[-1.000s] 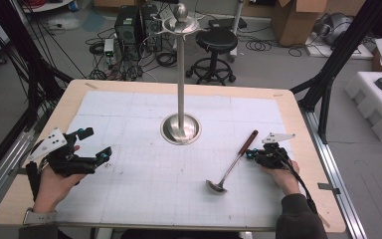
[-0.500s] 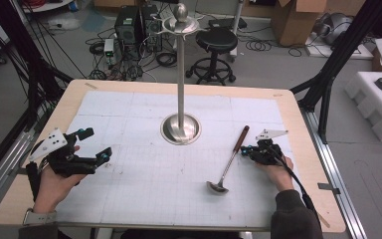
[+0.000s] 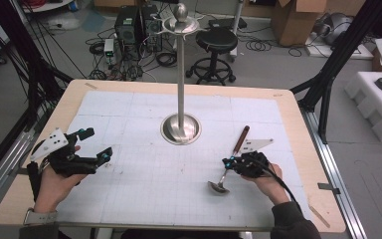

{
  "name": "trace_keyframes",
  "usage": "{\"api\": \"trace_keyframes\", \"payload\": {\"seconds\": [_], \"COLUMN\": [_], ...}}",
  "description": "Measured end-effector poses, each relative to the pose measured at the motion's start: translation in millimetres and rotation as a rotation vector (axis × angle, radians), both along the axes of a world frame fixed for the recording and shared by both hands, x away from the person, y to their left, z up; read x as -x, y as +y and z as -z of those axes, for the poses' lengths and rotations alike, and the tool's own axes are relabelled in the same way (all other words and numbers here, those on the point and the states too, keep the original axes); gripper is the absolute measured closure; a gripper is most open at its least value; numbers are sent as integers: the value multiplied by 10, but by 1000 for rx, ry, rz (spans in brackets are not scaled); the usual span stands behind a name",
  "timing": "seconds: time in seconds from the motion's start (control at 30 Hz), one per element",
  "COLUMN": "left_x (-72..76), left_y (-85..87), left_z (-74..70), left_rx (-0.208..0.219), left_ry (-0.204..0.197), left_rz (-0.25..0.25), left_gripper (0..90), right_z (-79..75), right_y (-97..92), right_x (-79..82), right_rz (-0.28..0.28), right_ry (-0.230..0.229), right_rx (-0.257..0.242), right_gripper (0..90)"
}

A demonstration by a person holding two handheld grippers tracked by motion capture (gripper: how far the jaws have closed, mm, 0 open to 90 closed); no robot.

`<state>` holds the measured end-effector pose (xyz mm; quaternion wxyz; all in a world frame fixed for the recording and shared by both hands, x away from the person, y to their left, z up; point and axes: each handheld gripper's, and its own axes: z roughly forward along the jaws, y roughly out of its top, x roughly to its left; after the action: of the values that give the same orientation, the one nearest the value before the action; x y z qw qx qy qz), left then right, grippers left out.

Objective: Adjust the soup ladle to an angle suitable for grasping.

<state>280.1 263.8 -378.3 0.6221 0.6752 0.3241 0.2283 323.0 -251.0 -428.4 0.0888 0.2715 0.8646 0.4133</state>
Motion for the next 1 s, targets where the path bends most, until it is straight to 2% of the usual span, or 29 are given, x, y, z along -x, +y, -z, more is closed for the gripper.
{"api": "trace_keyframes", "payload": {"seconds": [0.07,0.13,0.17,0.2,0.33,0.5,0.67,1.0], "left_x": [0,6,6,9,12,13,12,6], "left_y": [-1,17,17,27,35,38,41,24], "left_z": [0,-6,-6,-9,-4,-6,-6,2], "left_rx": [0,6,6,13,15,14,18,9], "left_ry": [-1,-1,-1,-3,-1,-4,-3,1], "left_rz": [1,-2,-2,-3,-2,-2,-2,1], "left_gripper": [17,17,17,18,17,17,17,17], "right_z": [19,82,82,114,135,128,110,127], "right_y": [67,240,240,332,423,399,361,154], "right_x": [3,-13,-13,-21,-52,-63,-3,123], "right_rz": [-10,-39,-39,-56,-59,-50,-58,-66], "right_ry": [12,29,29,40,48,60,62,89], "right_rx": [5,25,25,39,77,86,115,78], "right_gripper": [900,900,900,900,900,900,900,900]}}
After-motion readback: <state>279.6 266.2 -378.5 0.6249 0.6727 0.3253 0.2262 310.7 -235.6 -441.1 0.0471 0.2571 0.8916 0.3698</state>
